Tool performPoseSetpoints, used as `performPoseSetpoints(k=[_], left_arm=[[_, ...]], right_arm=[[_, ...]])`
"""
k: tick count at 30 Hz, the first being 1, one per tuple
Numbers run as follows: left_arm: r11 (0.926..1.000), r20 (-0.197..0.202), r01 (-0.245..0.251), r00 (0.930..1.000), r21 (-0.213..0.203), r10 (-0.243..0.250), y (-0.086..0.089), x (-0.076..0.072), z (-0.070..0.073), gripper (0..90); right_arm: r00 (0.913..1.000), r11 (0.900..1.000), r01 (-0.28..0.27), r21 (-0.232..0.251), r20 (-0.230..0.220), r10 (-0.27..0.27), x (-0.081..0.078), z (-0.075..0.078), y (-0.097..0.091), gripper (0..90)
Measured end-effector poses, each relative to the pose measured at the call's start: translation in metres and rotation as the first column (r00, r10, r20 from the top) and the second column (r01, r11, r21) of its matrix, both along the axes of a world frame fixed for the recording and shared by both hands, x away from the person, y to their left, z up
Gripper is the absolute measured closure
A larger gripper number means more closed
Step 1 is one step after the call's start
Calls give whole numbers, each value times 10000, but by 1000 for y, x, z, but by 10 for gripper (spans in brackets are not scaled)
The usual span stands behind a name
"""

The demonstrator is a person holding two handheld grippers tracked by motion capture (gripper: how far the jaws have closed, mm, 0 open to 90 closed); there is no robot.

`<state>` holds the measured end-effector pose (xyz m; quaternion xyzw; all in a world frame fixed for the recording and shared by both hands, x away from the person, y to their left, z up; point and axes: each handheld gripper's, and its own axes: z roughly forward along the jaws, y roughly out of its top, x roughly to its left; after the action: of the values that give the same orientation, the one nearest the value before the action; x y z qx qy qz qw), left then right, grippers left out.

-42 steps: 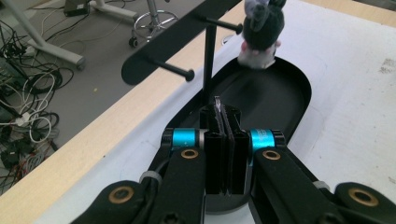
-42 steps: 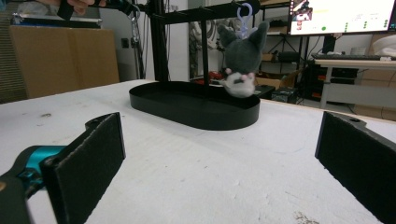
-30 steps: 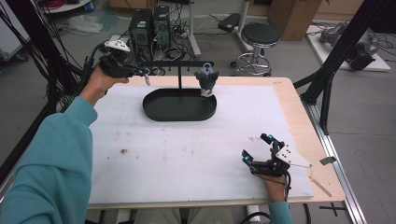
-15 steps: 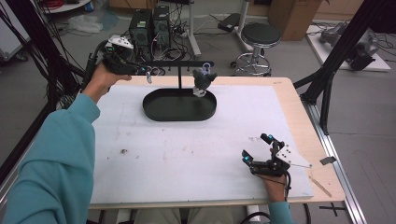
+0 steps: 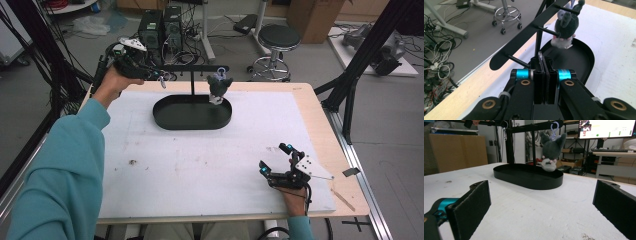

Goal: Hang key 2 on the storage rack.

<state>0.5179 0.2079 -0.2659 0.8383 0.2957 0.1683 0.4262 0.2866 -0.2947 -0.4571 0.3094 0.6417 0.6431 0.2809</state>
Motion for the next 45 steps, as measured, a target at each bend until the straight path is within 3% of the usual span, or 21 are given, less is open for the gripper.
performPoseSetpoints(k=[25,38,45], left_arm=[[9989,-66,-458,9989,-86,457,5,13,-11,882],[9966,350,-810,9961,-174,816,4,20,-13,881],[9955,361,-933,9949,-155,938,4,21,-13,877]], right_arm=[[10000,10000,-2,33,51,2,1,0,0,8],[10000,10000,-5,28,57,5,1,0,0,7],[10000,10000,-18,41,7,18,0,0,0,8]])
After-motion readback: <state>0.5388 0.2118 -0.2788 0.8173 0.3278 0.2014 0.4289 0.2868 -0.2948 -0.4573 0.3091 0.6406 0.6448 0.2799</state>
